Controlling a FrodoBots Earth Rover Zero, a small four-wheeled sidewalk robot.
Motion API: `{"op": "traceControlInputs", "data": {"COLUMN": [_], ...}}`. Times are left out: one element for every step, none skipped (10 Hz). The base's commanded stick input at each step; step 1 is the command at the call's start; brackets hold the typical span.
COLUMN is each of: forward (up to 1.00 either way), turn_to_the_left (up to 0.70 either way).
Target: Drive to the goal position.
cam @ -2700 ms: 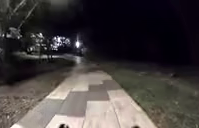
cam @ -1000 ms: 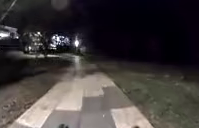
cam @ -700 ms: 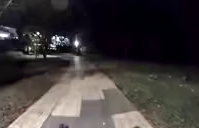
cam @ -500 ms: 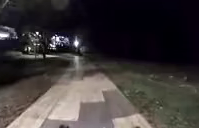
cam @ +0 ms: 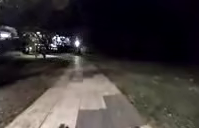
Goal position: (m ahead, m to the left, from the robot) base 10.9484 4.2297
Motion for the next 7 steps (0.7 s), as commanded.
{"op": "traceControlInputs", "data": {"forward": [0.45,0.45,0.45,0.45,0.45,0.45,0.45], "turn_to_the_left": [0.27,0.27,0.27,0.27,0.27,0.27,0.27]}}
